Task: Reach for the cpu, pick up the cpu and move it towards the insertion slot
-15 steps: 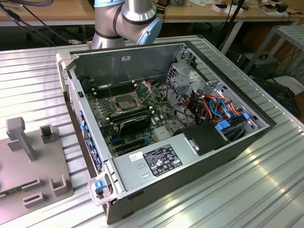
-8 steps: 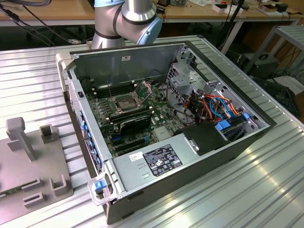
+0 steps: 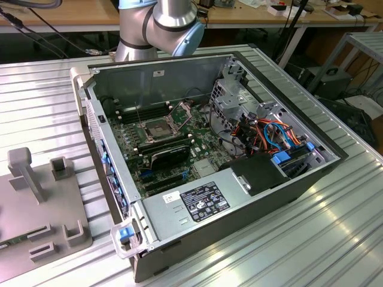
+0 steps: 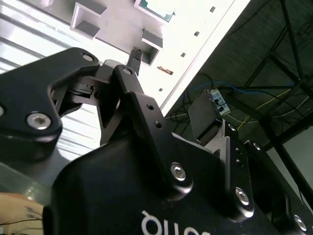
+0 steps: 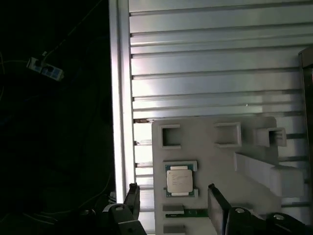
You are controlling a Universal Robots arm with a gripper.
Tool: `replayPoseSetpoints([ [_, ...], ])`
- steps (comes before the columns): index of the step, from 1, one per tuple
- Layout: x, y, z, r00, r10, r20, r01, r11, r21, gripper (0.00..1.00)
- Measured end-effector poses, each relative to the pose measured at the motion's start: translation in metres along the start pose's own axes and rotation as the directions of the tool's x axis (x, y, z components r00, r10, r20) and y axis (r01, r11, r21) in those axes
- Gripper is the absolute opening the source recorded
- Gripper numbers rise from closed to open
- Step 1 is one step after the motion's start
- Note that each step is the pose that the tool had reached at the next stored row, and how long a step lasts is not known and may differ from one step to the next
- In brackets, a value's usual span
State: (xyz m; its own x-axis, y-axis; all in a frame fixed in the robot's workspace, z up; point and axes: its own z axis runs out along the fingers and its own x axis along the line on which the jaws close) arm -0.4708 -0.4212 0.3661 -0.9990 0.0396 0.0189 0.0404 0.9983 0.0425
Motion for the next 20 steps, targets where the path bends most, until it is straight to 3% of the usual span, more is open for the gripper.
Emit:
replayPoseSetpoints([
  [3,-0.0003,-0.0075,0.0023,1.0000,-0.001,-0.0013,0.001,1.0000,0.0000,0.66],
  [13,-0.0004,-0.0076,0.0026,1.0000,-0.001,-0.0014,0.001,1.0000,0.0001,0.66],
  [20,-0.0005,-0.0079,0.0093,1.0000,-0.001,-0.0014,0.001,1.0000,0.0001,0.66],
])
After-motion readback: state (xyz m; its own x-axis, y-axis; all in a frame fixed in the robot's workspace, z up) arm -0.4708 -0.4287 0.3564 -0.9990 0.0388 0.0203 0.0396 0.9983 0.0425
